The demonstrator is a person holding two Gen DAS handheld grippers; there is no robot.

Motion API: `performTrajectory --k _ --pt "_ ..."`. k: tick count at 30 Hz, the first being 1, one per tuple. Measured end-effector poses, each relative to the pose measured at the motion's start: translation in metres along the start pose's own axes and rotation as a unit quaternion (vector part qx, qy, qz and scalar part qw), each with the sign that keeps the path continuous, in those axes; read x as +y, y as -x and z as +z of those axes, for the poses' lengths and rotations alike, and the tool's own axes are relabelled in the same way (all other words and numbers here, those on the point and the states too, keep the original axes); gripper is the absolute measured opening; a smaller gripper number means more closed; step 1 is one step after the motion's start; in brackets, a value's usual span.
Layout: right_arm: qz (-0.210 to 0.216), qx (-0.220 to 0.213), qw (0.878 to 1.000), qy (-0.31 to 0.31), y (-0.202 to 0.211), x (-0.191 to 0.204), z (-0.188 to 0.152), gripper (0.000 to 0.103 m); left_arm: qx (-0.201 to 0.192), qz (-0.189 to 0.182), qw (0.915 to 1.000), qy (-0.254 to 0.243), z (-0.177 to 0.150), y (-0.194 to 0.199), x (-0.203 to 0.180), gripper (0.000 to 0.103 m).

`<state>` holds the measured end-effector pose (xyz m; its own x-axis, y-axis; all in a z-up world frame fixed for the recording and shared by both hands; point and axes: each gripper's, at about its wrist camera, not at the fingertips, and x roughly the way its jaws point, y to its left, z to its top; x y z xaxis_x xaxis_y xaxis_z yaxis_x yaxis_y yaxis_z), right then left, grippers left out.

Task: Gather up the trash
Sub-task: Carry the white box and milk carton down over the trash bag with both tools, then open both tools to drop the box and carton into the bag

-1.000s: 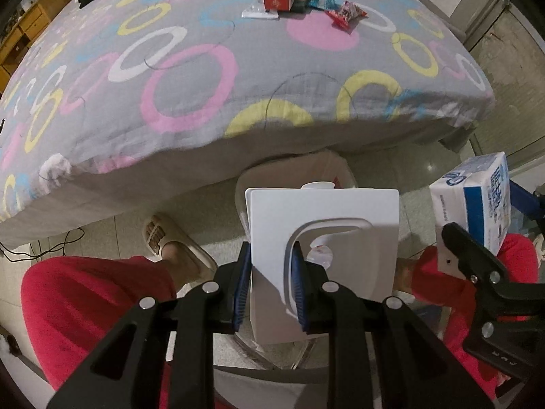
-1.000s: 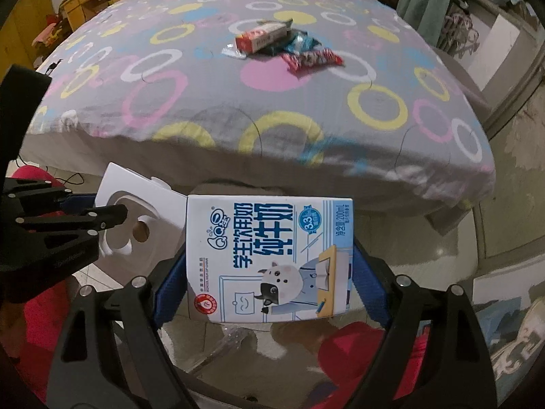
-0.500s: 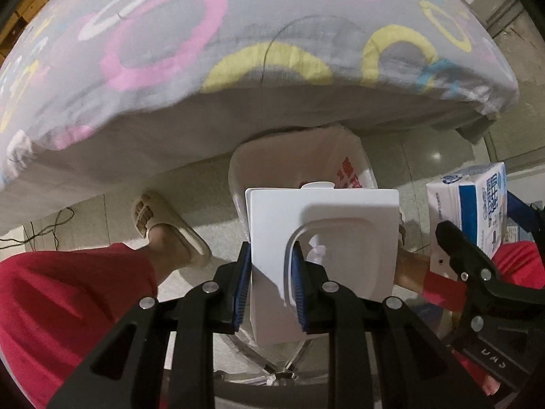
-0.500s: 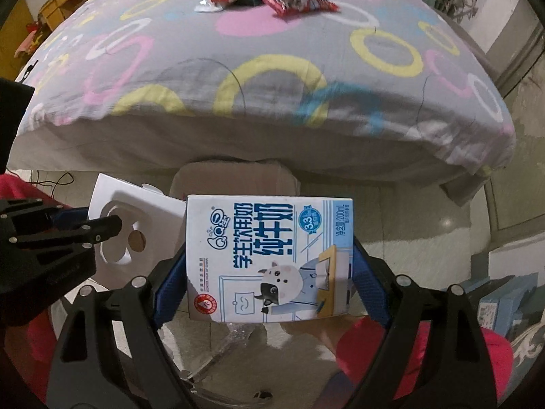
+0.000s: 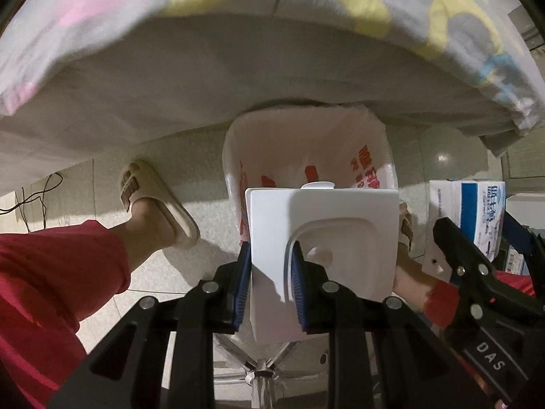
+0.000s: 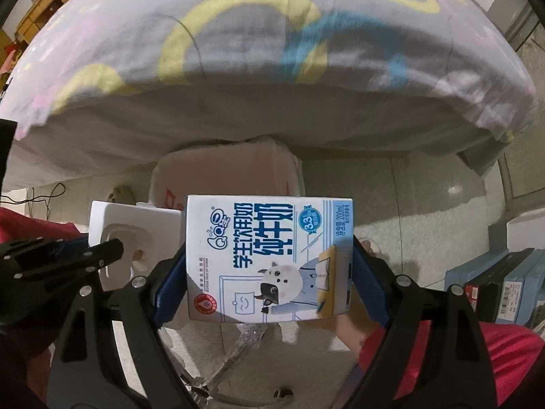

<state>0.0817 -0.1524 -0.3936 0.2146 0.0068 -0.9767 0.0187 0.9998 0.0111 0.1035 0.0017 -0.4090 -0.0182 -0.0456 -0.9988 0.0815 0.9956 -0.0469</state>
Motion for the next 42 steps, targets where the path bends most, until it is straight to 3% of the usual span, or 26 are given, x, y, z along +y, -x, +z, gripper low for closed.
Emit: performTrajectory --k 17,28,42 --pt "0.004 0.043 0.999 -0.026 -0.056 -0.001 0.012 0.083 0.052 -0.007 0.9972 0.054 0.017 -0.053 0.011 0.023" --pt "0.010 0.080 0.995 -0.058 -0.104 -0.005 0.020 0.083 0.063 0.009 0.9952 0.074 0.027 -0.080 0.013 0.023" --pt "0.023 0.111 0.990 -0.088 -0.143 -0.009 0.027 0.083 0.090 0.004 0.9911 0.098 0.034 -0.109 0.015 0.024"
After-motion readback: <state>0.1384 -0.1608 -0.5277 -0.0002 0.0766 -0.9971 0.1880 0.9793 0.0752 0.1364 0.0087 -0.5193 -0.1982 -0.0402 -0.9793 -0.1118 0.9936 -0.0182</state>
